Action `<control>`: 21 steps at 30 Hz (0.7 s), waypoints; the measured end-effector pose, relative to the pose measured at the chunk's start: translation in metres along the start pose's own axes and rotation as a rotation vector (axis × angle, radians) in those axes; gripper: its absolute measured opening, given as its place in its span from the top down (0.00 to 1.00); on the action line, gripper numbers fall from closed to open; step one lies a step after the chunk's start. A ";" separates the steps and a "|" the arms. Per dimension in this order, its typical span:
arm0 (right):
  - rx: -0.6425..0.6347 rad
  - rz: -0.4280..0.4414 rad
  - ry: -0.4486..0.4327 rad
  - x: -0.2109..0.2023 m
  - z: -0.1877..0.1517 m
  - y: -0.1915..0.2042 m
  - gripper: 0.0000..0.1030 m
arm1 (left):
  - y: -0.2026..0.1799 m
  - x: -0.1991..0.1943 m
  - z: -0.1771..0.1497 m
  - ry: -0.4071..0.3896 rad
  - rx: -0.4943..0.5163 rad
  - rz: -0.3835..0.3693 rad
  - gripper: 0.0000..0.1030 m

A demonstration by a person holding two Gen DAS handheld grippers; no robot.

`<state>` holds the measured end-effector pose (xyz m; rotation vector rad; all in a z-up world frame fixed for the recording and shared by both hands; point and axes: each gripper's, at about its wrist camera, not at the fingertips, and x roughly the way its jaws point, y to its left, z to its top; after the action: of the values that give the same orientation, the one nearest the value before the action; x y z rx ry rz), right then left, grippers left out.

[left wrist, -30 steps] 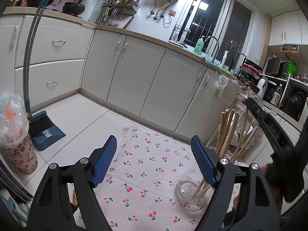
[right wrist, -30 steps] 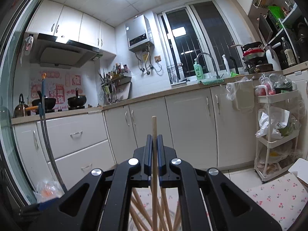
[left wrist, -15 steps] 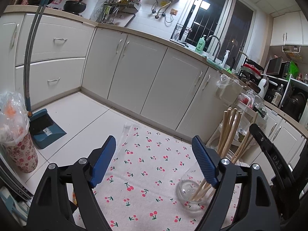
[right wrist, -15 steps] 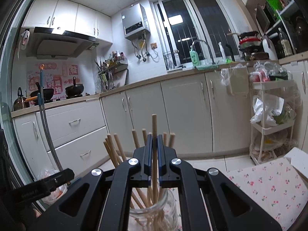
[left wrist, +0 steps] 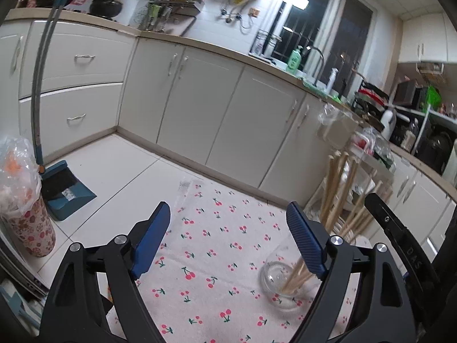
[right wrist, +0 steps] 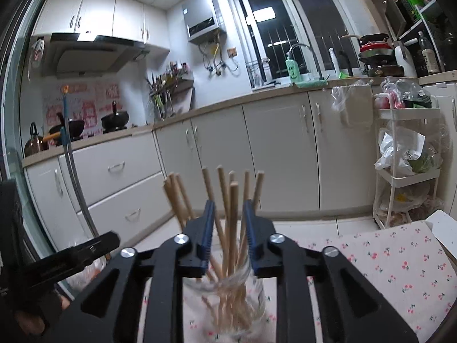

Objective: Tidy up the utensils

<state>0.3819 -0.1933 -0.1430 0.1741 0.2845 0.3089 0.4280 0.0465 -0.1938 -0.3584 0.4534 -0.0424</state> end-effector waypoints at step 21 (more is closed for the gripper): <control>0.121 -0.293 0.365 -0.180 0.000 -0.003 0.09 | -0.104 -0.142 -0.009 0.216 0.301 0.108 0.08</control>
<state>0.2183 -0.2543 -0.0986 0.1923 0.6834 0.0292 0.3008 -0.0374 -0.1053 -0.0328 0.6699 -0.0439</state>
